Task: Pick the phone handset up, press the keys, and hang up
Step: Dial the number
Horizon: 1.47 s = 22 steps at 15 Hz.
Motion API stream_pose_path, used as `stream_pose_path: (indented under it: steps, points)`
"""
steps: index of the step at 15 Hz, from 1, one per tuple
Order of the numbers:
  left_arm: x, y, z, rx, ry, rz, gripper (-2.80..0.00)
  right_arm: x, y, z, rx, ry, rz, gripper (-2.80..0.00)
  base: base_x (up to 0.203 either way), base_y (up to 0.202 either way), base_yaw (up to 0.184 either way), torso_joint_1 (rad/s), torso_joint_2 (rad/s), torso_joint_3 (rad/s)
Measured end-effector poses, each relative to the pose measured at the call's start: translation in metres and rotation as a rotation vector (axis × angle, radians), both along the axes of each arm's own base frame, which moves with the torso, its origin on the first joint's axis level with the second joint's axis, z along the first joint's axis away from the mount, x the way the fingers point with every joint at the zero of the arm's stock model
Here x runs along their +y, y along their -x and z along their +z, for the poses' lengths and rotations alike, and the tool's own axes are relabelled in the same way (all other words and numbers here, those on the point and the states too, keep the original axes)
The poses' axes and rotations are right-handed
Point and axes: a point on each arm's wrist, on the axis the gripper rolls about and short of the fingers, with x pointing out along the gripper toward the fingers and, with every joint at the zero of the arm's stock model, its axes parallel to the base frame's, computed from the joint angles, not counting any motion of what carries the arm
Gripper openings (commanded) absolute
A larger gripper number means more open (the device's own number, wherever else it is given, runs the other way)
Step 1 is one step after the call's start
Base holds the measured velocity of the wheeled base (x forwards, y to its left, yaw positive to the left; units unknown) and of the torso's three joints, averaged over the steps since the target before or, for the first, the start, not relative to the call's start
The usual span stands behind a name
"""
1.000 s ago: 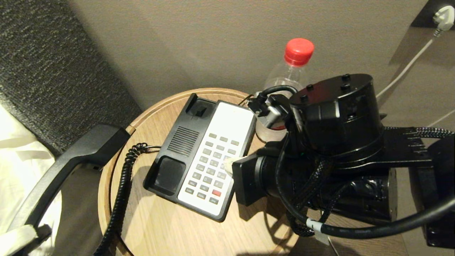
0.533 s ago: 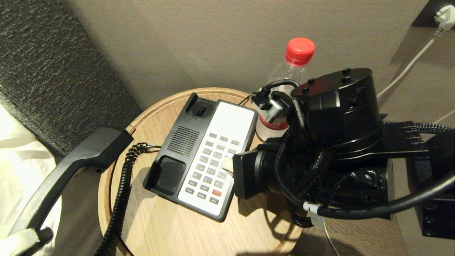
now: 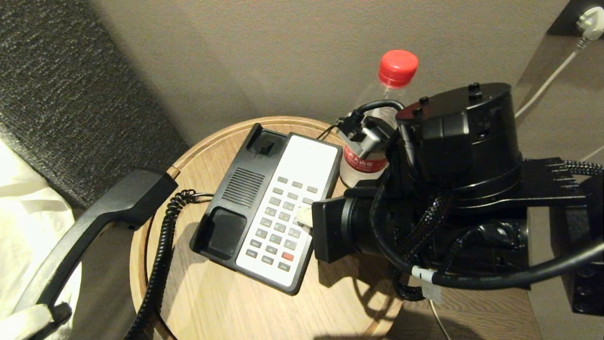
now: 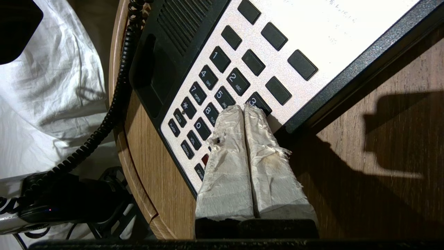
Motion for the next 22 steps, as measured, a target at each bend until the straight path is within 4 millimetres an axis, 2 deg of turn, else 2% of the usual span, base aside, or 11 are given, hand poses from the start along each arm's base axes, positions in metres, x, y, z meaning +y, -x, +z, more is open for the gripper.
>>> stream_pose_path:
  steps: [17, 22]
  points:
    - [0.000, 0.000, -0.002, 0.005, -0.004, -0.001, -2.80, -0.001, 0.002, -0.016, 0.025, 0.047, 0.021, -2.80, 0.000, 0.000, 0.000, 0.000, 0.00, 0.000]
    - [0.000, 0.000, -0.002, 0.006, -0.005, -0.008, -2.80, -0.004, 0.004, -0.014, 0.025, 0.043, 0.020, -2.80, 0.000, 0.000, 0.000, 0.000, 0.00, 0.000]
